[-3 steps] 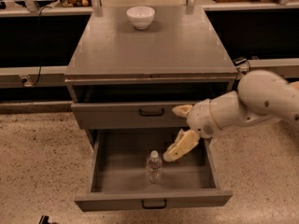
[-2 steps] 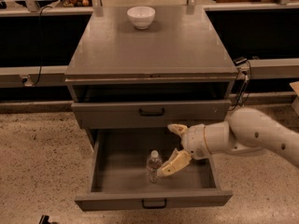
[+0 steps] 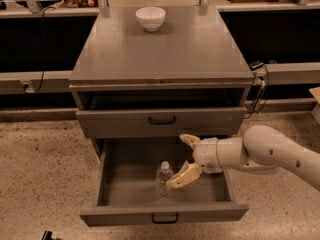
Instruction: Pick water bottle from middle drawer and place on counter
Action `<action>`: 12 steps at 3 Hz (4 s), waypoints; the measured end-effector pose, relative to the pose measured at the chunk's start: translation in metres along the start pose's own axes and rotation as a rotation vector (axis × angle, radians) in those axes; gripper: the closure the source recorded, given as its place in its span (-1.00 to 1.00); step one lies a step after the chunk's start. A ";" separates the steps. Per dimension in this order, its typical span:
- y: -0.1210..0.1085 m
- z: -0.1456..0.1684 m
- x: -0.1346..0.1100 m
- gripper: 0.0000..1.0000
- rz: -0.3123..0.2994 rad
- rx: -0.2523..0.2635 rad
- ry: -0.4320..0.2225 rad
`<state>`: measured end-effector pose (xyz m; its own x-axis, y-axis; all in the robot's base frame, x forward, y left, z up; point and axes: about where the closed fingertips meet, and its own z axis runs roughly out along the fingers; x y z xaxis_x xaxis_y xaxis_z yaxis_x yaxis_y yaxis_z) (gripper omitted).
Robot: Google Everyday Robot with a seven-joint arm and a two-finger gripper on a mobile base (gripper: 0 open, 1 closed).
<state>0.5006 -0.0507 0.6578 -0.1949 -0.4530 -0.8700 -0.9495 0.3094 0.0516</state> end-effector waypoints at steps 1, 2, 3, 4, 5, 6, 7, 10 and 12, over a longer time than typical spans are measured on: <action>-0.005 0.033 0.032 -1.00 0.002 0.033 -0.050; -0.024 0.061 0.064 -1.00 -0.013 0.120 -0.103; -0.041 0.076 0.089 -1.00 -0.019 0.203 -0.121; -0.056 0.090 0.111 -1.00 -0.011 0.254 -0.120; -0.065 0.108 0.124 -1.00 0.008 0.257 -0.152; -0.072 0.123 0.134 -0.62 0.030 0.261 -0.185; -0.076 0.127 0.140 -0.18 0.049 0.265 -0.222; -0.053 0.040 0.077 1.00 0.005 0.167 -0.425; -0.069 -0.074 -0.012 1.00 0.006 0.015 -0.387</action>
Offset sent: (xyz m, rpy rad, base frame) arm 0.0523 0.0113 -0.1430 0.1087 -0.1957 -0.2119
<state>0.5503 -0.1289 0.7012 -0.0903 -0.1033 -0.9905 -0.9445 0.3242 0.0523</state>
